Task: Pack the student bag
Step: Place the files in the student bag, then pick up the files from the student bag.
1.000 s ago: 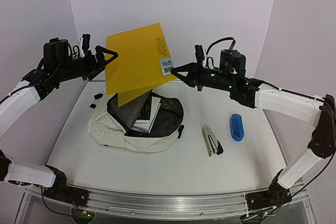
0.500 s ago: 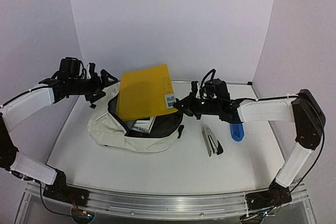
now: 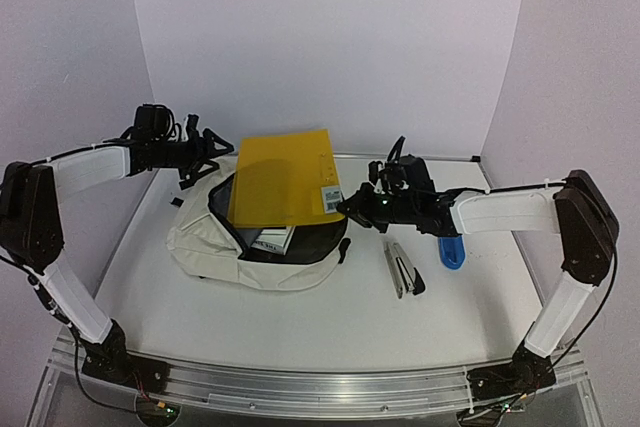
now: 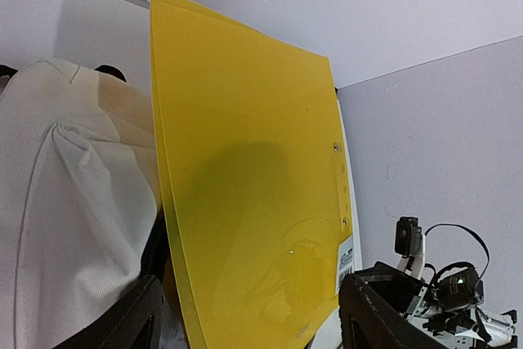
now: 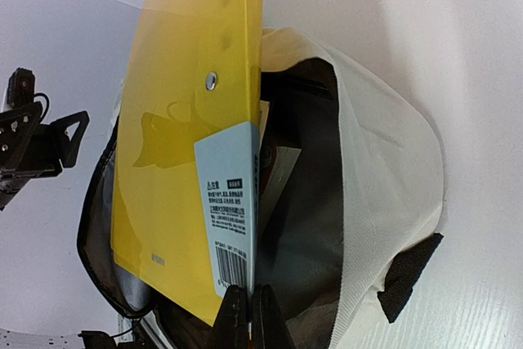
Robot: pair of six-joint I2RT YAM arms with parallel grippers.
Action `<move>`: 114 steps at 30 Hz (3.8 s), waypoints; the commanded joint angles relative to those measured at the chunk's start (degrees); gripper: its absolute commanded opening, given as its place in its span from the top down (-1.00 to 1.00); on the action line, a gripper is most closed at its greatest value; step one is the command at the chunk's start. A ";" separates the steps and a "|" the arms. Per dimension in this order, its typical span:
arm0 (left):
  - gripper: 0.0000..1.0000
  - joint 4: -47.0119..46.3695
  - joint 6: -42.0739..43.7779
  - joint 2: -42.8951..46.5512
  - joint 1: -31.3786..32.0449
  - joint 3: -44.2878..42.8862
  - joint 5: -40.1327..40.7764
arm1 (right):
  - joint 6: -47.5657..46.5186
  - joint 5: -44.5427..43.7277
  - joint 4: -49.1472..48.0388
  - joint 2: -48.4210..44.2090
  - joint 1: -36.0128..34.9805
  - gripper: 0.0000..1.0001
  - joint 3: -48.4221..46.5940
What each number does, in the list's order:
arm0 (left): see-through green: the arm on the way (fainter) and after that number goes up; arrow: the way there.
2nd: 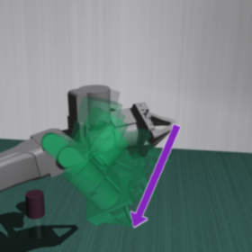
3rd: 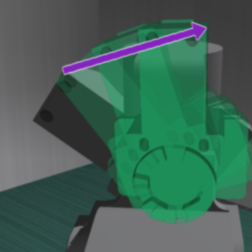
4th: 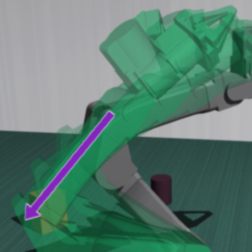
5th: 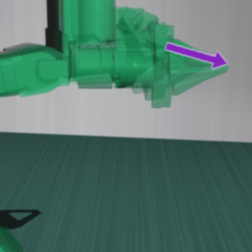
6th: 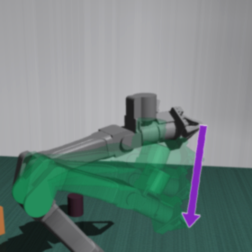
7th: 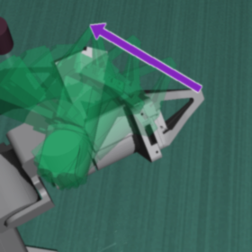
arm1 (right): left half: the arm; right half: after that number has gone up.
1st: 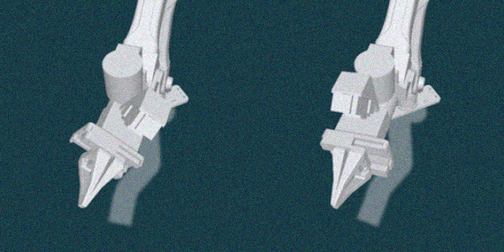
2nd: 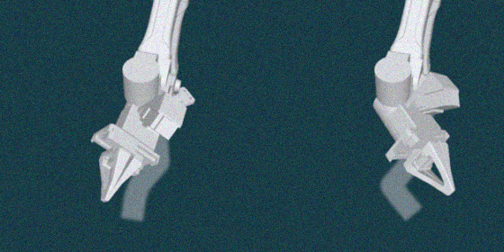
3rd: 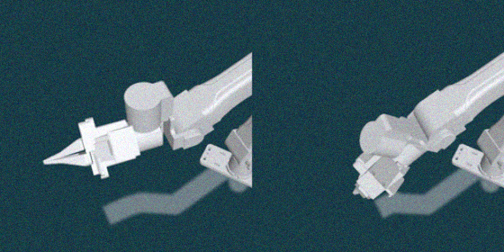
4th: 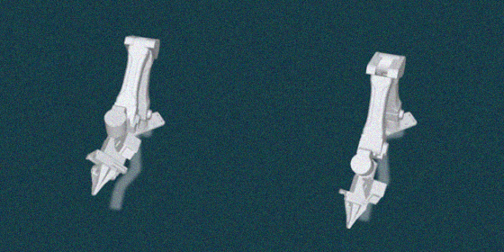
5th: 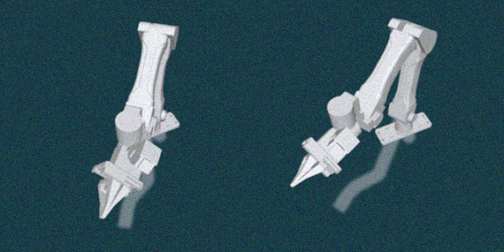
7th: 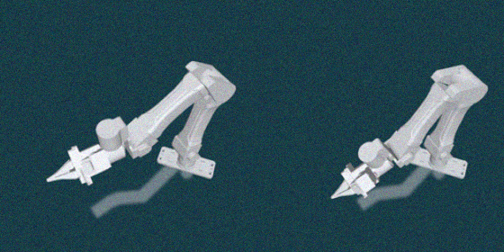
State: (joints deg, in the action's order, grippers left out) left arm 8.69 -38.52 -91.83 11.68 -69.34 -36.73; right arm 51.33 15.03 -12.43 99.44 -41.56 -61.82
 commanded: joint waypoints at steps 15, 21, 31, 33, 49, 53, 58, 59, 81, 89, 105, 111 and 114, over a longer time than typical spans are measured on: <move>-0.37 2.63 8.61 -20.38 -0.78 -22.85 -0.10 | -2.02 -1.30 1.00 1.82 0.08 1.00 -3.09; -0.37 3.78 8.64 -24.85 -0.74 -26.04 -2.24 | -1.94 -1.06 0.91 2.12 0.07 1.00 -3.38; -0.37 3.96 6.37 -28.23 -0.77 -28.45 -7.32 | -1.66 -1.01 0.87 2.50 0.06 1.00 -3.83; -0.29 4.41 6.36 -28.19 -0.72 -28.52 -7.41 | -1.74 -1.12 0.89 2.22 0.08 1.00 -3.79; 0.99 -10.52 -3.76 -24.89 -0.77 -24.26 -18.22 | -2.18 -4.12 0.82 -0.15 0.03 1.00 -2.63; 1.00 -18.67 -9.25 -21.89 -0.75 -24.18 -20.60 | -4.13 -7.45 0.85 -3.80 0.50 0.22 -1.73; 0.99 -23.15 -13.33 -17.69 -0.73 -24.98 -21.83 | -8.06 -11.75 1.67 -11.75 2.50 -0.63 0.09; 0.99 -23.20 -13.83 -16.34 -0.65 -25.11 -22.09 | -10.63 -12.64 2.38 -14.42 3.36 -0.75 0.50; 1.00 21.04 11.10 2.24 1.78 -26.26 -33.73 | -44.10 11.72 36.91 -12.91 4.64 -0.96 -33.84; 0.99 36.53 26.97 1.79 7.56 -28.19 -40.19 | -48.57 23.02 46.71 -4.20 4.64 -0.97 -43.50; 1.00 49.14 36.72 -5.07 13.74 -34.42 -41.56 | -53.13 43.06 50.10 -0.78 4.02 -0.52 -42.67; 1.00 50.45 38.17 -6.77 15.34 -36.37 -40.78 | -53.98 44.22 50.66 0.89 3.68 -0.16 -41.95; 1.00 50.87 38.34 -7.64 15.30 -37.09 -40.57 | -54.23 45.83 50.66 1.34 3.44 0.07 -41.65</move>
State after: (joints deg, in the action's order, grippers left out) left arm 58.43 -1.61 -99.09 27.05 -102.48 -75.81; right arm -1.45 56.99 38.13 100.16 -37.50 -103.44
